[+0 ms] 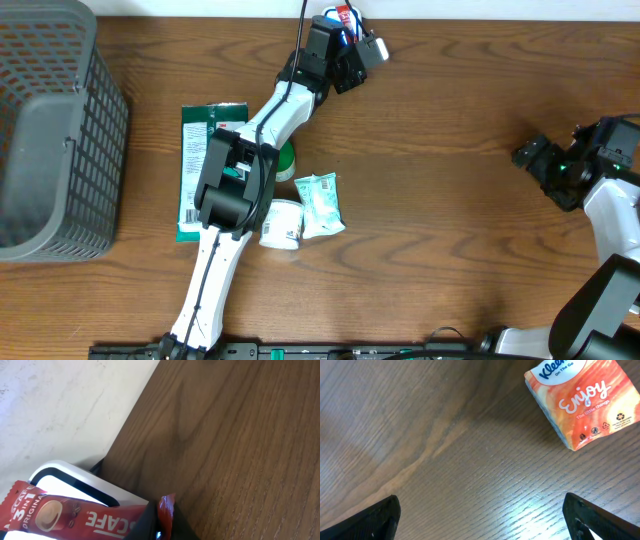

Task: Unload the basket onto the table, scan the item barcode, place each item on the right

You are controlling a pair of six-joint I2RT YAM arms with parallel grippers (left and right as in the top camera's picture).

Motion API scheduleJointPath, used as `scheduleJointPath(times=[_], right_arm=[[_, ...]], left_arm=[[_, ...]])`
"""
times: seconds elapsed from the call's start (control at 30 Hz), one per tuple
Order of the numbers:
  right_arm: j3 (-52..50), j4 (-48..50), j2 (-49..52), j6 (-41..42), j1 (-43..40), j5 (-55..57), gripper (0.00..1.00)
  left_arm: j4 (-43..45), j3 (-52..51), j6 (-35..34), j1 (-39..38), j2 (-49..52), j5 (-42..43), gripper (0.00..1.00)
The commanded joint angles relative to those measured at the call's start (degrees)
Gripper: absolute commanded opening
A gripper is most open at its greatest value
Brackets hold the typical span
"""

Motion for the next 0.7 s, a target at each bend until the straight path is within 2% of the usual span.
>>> scheduleJointPath(times=[0.0,0.33,0.43,0.53,0.67], right_arm=[[0.3,0.0,-0.8,-0.7,-0.3,0.3,0.99],[0.3,0.0,-0.8,-0.7,-0.3,0.3,0.99],[0.3,0.0,-0.8,-0.7,-0.3,0.3,0.99],[0.3,0.0,-0.8,-0.7,-0.3,0.3,0.99],[0.3,0.0,-0.8,-0.7,-0.3,0.3,0.99]], left_arm=[[0.2,0.3,0.3,0.2,-1.3,-0.6,0.07],[6.7,0.3,-2.2,0.0,-8.3,-3.6,0.07],[6.3,0.3,-10.6,0.0,-13.2,-3.6,0.07],[3.5,0.3,-22.9,-0.2,-19.1,-3.5,0.07],[-7.7,0.3,-35.5,-1.0,-27.6,-2.9,0.07]])
